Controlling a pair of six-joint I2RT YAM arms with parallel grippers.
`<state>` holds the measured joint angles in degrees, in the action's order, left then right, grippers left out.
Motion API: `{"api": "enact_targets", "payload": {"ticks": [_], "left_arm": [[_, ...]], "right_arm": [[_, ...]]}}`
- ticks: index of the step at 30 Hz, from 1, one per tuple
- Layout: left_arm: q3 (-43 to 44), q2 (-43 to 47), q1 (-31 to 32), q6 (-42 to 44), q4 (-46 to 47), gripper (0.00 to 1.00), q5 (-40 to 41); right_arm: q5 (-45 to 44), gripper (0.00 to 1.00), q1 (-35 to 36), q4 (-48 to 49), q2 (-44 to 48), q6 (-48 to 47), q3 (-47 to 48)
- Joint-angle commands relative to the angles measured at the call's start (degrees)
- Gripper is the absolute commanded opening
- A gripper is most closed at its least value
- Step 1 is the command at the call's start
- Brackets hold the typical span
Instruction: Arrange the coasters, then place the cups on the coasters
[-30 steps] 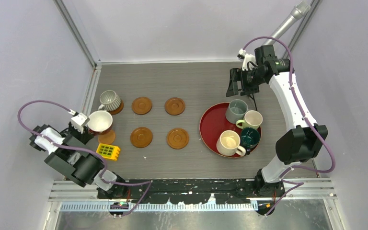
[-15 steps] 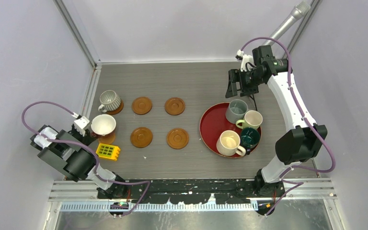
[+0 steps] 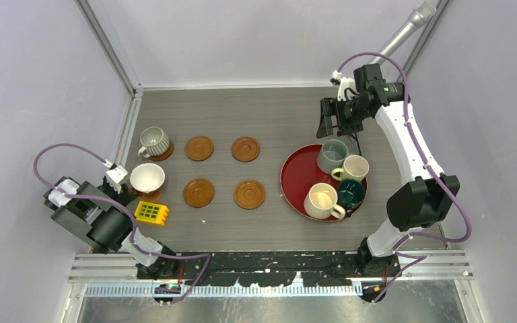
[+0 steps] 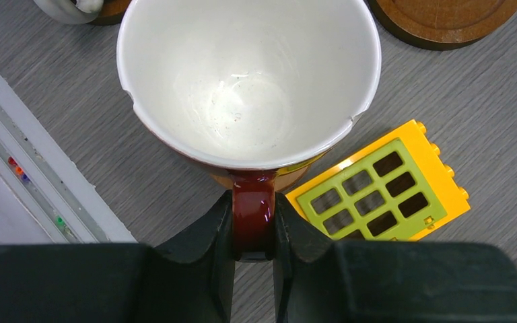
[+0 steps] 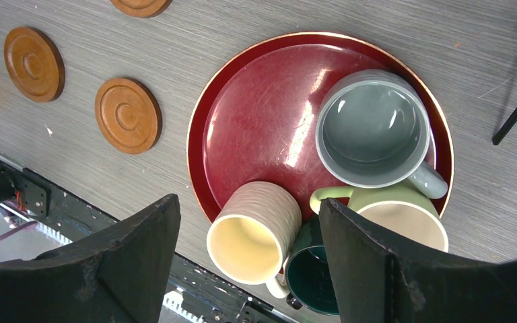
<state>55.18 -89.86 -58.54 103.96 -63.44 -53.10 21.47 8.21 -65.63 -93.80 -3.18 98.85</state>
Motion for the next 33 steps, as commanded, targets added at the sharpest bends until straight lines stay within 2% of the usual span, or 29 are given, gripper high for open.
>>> {"api": "enact_targets", "payload": {"ticks": [1, 8, 21, 26, 31, 33], "left_arm": [[-0.37, 0.02, -0.32, 1.62, -0.16, 0.26, -2.8], [-0.35, 0.2, -0.33, 2.85, -1.87, 0.44, -1.22], [1.7, 1.77, -0.39, 6.14, -8.08, 0.45, 1.24], [1.16, 3.64, -0.37, 4.4, -7.09, 0.51, 1.5], [2.21, 4.73, -0.43, 1.11, -5.35, 0.65, 1.06], [3.07, 5.03, -0.42, 0.33, -5.51, 0.68, 0.99]], "right_arm": [[-0.69, 0.8, 0.36, -0.36, 0.37, -0.73, 2.17], [-0.73, 0.8, 0.46, -0.4, 0.03, -0.82, 2.37], [-0.6, 0.8, 0.53, -0.32, 0.19, -1.75, 1.78], [-0.19, 0.8, 0.53, -0.03, 0.04, -1.62, 1.53], [0.44, 0.8, 0.55, 0.23, -0.03, -1.15, 1.41], [0.56, 0.8, 0.6, 0.36, 0.1, -0.98, 1.29]]}}
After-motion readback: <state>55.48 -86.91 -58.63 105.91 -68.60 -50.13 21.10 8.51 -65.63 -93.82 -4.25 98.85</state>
